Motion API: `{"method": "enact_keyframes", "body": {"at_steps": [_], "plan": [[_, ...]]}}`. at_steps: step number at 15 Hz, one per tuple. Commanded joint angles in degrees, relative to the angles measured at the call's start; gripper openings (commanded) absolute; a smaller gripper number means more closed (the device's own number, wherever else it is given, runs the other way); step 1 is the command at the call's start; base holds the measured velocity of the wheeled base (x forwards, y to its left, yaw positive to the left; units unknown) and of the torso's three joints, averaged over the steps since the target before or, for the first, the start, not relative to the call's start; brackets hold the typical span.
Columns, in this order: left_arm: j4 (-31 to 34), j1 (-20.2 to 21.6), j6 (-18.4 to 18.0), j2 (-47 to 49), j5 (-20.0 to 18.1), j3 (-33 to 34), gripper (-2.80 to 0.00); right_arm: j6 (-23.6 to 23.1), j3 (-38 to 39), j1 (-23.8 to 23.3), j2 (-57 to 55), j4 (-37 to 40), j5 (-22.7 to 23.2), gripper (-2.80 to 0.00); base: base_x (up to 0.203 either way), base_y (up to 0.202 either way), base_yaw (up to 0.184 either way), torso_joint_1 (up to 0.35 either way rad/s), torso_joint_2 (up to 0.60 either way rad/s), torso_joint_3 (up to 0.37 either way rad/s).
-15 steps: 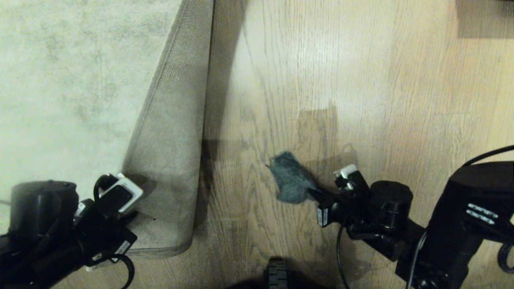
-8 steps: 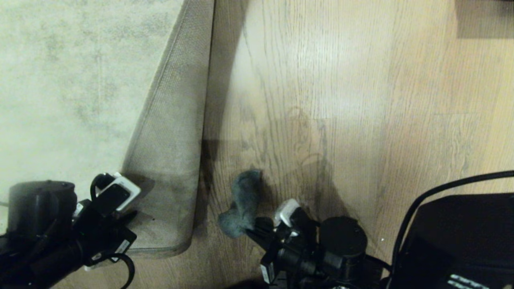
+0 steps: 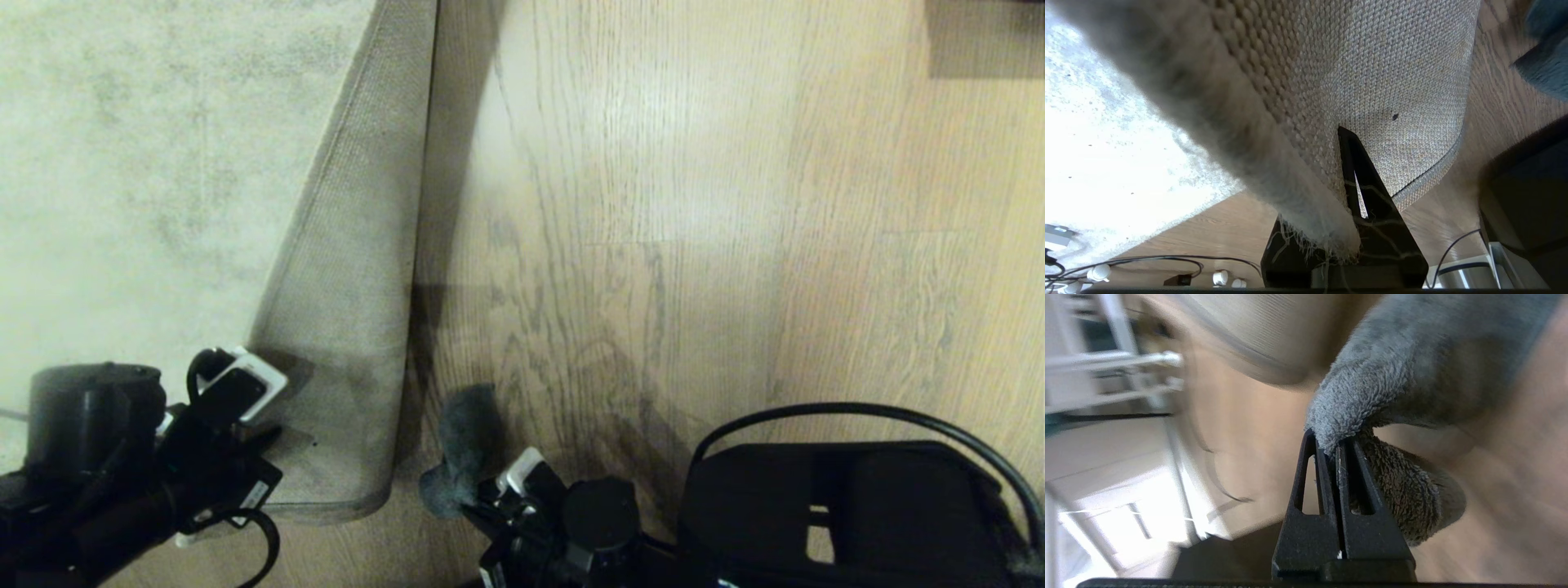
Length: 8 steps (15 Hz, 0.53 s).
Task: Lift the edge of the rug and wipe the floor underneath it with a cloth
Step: Wipe the floor under the carpet with a rag
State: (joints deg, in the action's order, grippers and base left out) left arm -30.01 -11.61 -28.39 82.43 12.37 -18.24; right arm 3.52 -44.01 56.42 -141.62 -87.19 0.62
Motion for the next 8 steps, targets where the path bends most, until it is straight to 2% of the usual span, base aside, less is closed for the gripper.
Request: {"method": "enact_keyframes", "body": {"at_steps": [1,4,8], "plan": [[-0.13,0.0,-0.17,0.78,0.11,0.04,-2.8,0.15,-1.17,-3.6,-4.42,-2.76,0.0,-2.8,0.0,0.0,0.0,0.0,0.0,0.0],[-0.14,-0.07,-0.17,1.72,0.11,-0.13,-2.8,0.25,-1.23,-10.05,-3.68,-2.77,0.15,-2.8,0.0,0.0,0.0,0.0,0.0,0.0],[-0.22,0.0,-0.17,2.12,0.99,-0.14,-2.8,0.48,2.08,-17.32,3.9,-2.77,0.22,-2.8,0.0,0.0,0.0,0.0,0.0,0.0]]}}
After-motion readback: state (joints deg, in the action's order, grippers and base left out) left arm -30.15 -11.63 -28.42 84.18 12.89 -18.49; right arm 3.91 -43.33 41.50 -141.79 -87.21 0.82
